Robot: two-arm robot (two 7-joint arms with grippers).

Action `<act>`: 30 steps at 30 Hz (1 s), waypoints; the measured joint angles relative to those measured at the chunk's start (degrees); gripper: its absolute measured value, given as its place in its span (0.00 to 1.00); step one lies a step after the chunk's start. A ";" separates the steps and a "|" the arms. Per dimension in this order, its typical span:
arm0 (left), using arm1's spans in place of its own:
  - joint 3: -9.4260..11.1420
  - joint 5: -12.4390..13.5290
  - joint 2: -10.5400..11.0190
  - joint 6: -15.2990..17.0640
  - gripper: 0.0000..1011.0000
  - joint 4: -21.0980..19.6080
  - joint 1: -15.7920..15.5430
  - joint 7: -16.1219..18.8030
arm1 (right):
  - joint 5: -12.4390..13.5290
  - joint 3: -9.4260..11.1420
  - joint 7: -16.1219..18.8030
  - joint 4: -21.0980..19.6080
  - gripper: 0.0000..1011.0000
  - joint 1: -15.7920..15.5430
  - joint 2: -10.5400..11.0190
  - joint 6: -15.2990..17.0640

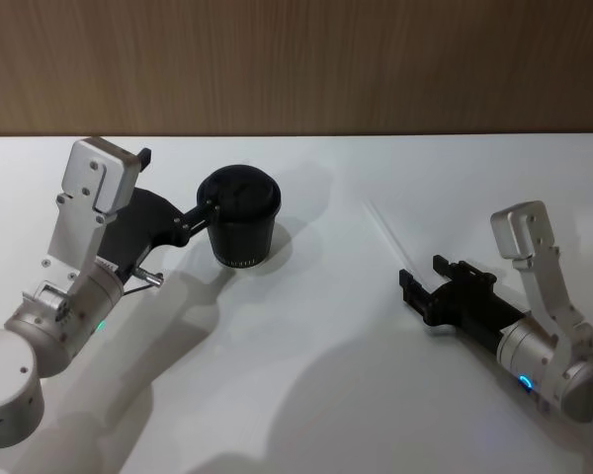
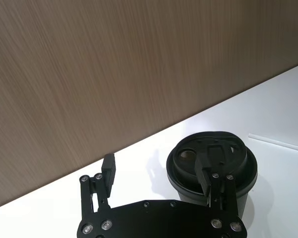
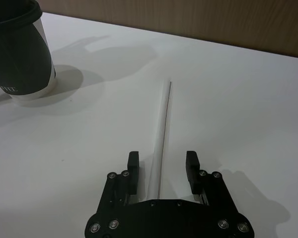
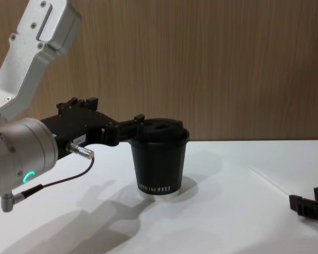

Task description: Pick up the straw with one hand, pass it to the other hand, and insert it into the cup.

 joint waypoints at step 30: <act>0.00 0.00 0.00 0.00 0.99 0.01 0.00 0.00 | 1.56 0.07 0.62 -1.93 0.00 -1.01 0.92 0.52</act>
